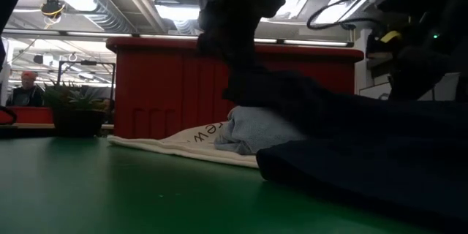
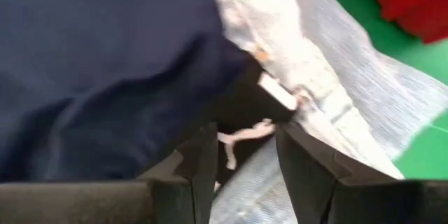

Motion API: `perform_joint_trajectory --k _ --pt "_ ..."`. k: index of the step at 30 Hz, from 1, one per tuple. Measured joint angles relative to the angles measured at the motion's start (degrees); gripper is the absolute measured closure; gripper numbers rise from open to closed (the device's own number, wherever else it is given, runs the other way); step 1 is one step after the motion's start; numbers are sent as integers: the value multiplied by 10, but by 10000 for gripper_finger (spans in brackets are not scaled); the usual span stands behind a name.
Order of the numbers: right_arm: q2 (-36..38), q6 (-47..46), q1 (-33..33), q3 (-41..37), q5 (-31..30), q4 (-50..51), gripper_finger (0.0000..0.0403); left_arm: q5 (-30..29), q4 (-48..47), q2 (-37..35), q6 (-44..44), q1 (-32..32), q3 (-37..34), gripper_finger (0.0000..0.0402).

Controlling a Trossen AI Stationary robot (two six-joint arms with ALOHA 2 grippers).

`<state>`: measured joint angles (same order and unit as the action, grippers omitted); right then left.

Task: Fold laundry
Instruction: Fold the dark blue boxer

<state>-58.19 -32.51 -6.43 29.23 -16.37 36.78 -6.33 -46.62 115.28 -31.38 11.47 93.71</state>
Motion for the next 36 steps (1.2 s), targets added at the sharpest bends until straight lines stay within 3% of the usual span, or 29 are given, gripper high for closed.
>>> perform_joint_trajectory --k 10,23,28,36 --pt "0 -1 44 0 26 12 256 1 -31 0 0 19 0 392" --pt "0 -2 46 0 40 11 256 -2 -42 0 1 21 0 277" --pt "0 -2 46 0 40 11 256 -51 -97 -11 0 17 0 256" --pt "0 -1 46 0 40 12 256 -128 -212 -28 4 14 0 254"
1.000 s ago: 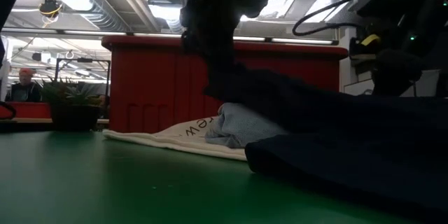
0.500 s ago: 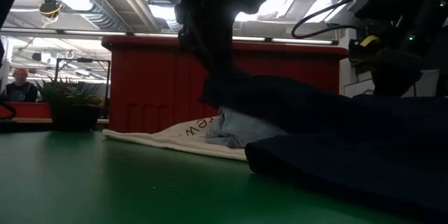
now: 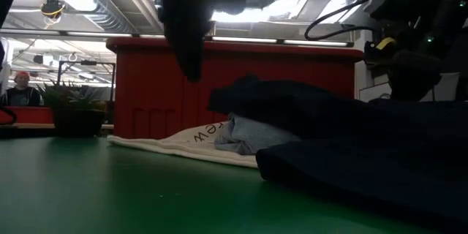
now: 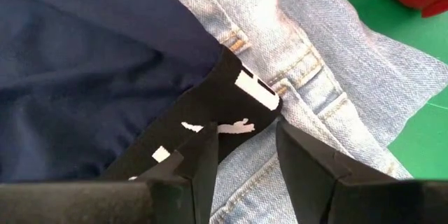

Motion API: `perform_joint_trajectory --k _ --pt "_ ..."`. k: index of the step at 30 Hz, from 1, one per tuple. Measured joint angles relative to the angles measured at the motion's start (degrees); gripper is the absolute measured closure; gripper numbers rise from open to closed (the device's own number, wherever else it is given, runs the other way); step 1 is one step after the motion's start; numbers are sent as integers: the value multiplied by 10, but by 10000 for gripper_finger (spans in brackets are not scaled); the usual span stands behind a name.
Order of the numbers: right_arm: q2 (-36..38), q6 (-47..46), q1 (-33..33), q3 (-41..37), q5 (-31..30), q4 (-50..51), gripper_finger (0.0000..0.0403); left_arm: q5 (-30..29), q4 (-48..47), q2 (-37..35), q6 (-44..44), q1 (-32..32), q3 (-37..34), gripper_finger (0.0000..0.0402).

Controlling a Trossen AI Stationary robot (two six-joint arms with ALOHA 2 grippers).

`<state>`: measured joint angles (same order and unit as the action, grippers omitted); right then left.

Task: Fold laundry
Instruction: Fold the dark blue boxer

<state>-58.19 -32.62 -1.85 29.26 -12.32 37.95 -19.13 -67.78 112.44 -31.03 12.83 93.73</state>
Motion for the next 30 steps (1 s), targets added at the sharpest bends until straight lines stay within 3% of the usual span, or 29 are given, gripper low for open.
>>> perform_joint_trajectory --k 7,13,20,27,30 --pt "0 0 0 0 4 2 256 0 -59 -17 36 -19 -19 255" --pt "0 1 0 0 10 11 256 -26 -27 -120 7 -13 -112 274" --pt "0 1 0 0 11 11 256 -54 261 -239 -29 4 -305 288" --pt "0 1 0 0 14 11 256 -54 537 -234 -29 2 -415 289" --pt "0 1 0 0 14 10 256 -54 603 -227 -29 2 -441 289"
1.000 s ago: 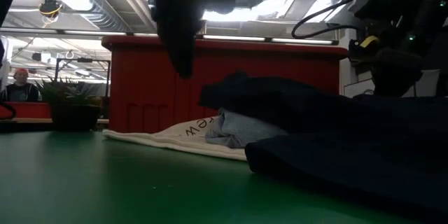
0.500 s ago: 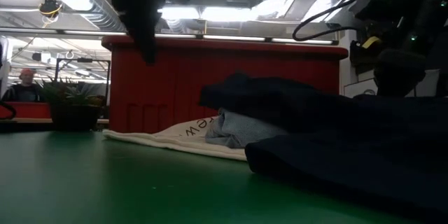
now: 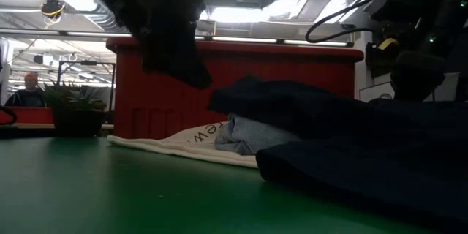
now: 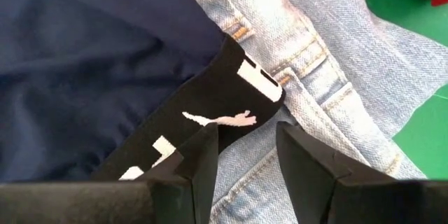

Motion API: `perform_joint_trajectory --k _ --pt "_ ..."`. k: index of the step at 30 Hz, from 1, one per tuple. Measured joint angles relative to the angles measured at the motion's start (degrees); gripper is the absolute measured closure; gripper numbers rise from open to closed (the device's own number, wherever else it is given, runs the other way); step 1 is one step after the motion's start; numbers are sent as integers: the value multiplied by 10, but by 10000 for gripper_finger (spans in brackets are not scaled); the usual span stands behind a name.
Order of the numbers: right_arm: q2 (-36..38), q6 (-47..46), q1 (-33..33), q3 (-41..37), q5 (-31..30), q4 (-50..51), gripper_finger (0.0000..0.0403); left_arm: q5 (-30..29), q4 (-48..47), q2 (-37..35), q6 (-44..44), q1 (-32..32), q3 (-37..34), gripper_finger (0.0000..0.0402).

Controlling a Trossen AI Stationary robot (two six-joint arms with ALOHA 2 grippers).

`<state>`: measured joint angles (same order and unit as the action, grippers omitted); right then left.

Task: Fold laundry
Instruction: Fold the dark blue boxer

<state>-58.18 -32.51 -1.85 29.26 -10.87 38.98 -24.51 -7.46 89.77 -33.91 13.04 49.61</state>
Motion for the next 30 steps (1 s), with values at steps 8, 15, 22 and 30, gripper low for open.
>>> perform_joint_trajectory --k 8,15,22,30 --pt "0 0 0 0 0 -1 256 4 55 3 1 0 -18 289" --pt "0 0 0 0 0 -1 256 5 80 7 41 12 -18 289" --pt "0 0 0 0 0 -2 256 0 140 47 122 23 -18 289" --pt "0 0 0 0 0 -3 256 -20 170 84 136 14 -18 289"
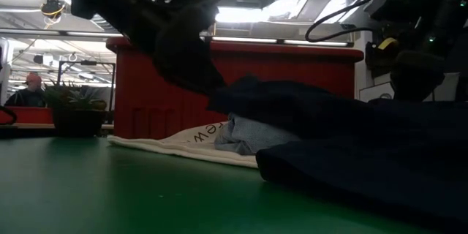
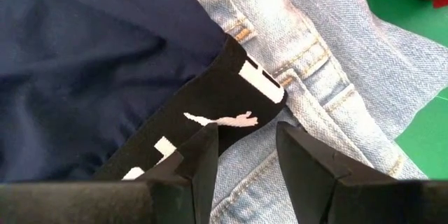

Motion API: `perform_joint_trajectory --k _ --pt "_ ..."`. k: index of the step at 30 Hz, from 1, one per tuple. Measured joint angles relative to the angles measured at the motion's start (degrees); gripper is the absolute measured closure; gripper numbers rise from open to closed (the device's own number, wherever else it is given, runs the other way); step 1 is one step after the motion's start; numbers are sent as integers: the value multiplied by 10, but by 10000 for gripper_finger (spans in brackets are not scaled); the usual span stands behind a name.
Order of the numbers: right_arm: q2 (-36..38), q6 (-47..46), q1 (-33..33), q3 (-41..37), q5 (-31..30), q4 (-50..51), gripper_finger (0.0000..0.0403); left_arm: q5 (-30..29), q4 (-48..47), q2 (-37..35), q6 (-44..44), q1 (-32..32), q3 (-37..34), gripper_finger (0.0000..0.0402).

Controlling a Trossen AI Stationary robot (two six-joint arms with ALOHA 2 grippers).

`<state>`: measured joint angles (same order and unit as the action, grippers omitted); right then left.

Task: Fold laundry
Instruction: Fold the dark blue boxer

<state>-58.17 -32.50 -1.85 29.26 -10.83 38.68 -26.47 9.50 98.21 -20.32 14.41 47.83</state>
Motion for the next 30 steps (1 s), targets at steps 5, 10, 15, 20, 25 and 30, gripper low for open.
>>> perform_joint_trajectory --k 5,10,15,20,25,30 --pt "0 0 0 0 0 0 256 4 6 2 1 -7 0 301" --pt "0 -1 0 0 -1 0 256 1 15 2 -5 -9 0 382" --pt "0 -37 0 0 -28 6 256 -48 3 -1 -5 -9 0 398" --pt "0 -78 0 0 -41 24 256 -100 -43 -20 -4 -14 0 400" --pt "0 -97 0 1 -42 58 256 -99 -50 -24 -1 -25 0 401" --pt "0 -97 0 1 -41 74 256 -40 -31 -24 -13 -32 0 394"
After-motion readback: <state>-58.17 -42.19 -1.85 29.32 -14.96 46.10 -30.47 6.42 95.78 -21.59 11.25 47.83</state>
